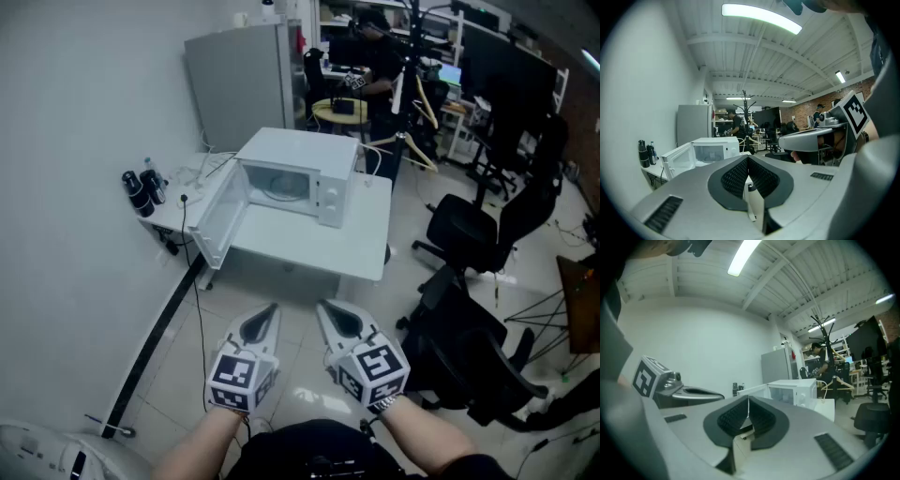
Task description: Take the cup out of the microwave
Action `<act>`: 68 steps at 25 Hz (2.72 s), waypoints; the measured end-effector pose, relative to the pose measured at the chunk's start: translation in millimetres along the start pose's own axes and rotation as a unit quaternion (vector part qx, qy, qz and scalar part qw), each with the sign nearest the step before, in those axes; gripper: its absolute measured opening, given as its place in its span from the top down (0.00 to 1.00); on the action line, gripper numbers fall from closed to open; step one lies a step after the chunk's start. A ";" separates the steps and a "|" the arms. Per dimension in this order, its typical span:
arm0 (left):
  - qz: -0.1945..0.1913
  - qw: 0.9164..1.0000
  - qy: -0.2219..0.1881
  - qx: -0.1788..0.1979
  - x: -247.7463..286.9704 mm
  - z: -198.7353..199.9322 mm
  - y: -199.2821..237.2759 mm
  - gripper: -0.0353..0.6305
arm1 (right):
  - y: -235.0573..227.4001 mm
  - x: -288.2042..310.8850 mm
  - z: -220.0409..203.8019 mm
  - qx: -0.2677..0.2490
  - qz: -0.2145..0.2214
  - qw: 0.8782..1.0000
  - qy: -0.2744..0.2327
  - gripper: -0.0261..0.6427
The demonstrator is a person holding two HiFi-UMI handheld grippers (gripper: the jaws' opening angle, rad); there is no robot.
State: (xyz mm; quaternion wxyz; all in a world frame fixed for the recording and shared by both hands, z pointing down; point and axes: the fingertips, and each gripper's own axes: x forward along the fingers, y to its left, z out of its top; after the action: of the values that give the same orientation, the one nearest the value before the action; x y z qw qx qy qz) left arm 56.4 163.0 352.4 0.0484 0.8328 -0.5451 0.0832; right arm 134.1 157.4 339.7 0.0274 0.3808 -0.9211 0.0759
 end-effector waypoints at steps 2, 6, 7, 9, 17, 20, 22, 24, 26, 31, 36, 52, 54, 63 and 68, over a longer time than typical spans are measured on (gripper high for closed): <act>-0.001 1.000 -0.002 -0.001 2.9 3.4 -4.5 0.95 | -3.7 -2.5 0.4 -0.001 0.000 1.000 0.005 0.91; 0.003 1.000 0.000 0.000 8.8 3.8 -4.2 0.95 | -10.1 -1.8 -0.8 0.001 0.002 1.000 0.006 0.91; 0.003 1.000 0.001 -0.001 10.1 3.7 -3.4 0.95 | -11.4 -0.4 -1.9 0.002 0.003 1.000 0.006 0.91; 0.002 1.000 0.001 -0.005 13.7 5.6 -1.2 0.95 | -14.3 3.8 -3.4 0.003 0.002 1.000 0.009 0.91; -0.005 1.000 0.002 -0.010 34.2 0.1 31.3 0.95 | -21.8 39.7 -4.9 0.001 -0.006 1.000 0.014 0.91; -0.013 1.000 0.001 -0.018 43.6 0.6 48.8 0.95 | -24.1 59.6 -2.9 -0.002 -0.016 1.000 0.018 0.91; -0.019 1.000 0.001 -0.020 51.1 -1.6 62.4 0.95 | -25.7 75.2 -1.7 -0.004 -0.023 1.000 0.020 0.91; -0.026 0.999 0.003 -0.024 58.6 -5.2 77.6 0.95 | -25.7 92.3 -1.4 -0.006 -0.028 0.999 0.023 0.91; -0.031 0.999 0.003 -0.030 66.1 -5.8 94.5 0.95 | -24.8 110.3 -0.4 -0.007 -0.033 0.999 0.028 0.91; -0.047 0.998 0.002 -0.037 83.3 -5.8 134.0 0.95 | -24.8 154.0 1.0 -0.008 -0.047 0.998 0.036 0.91; -0.070 0.997 0.006 -0.040 95.2 -6.6 163.7 0.95 | -24.7 188.8 5.3 -0.007 -0.069 0.997 0.038 0.91; -0.108 0.993 0.015 -0.037 135.1 -8.9 208.6 0.95 | -42.5 245.4 10.6 -0.010 -0.108 0.993 0.038 0.91; -0.108 0.993 0.020 -0.035 142.9 -12.0 212.0 0.95 | -48.5 252.4 9.0 -0.006 -0.108 0.993 0.038 0.91; -0.102 0.994 0.031 -0.025 181.6 -8.8 229.6 0.95 | -80.4 291.8 2.3 0.015 -0.102 0.994 0.036 0.91; -0.095 0.994 0.042 -0.025 210.2 -9.3 240.6 0.95 | -104.4 315.1 -5.3 0.024 -0.096 0.994 0.044 0.90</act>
State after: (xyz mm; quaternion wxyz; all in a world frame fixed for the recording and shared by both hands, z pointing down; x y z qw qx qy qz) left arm -82.3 -121.0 399.4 0.0996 0.8752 -0.4628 0.0994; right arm -15.6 -134.3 391.5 0.0663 0.4642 -0.8761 0.1121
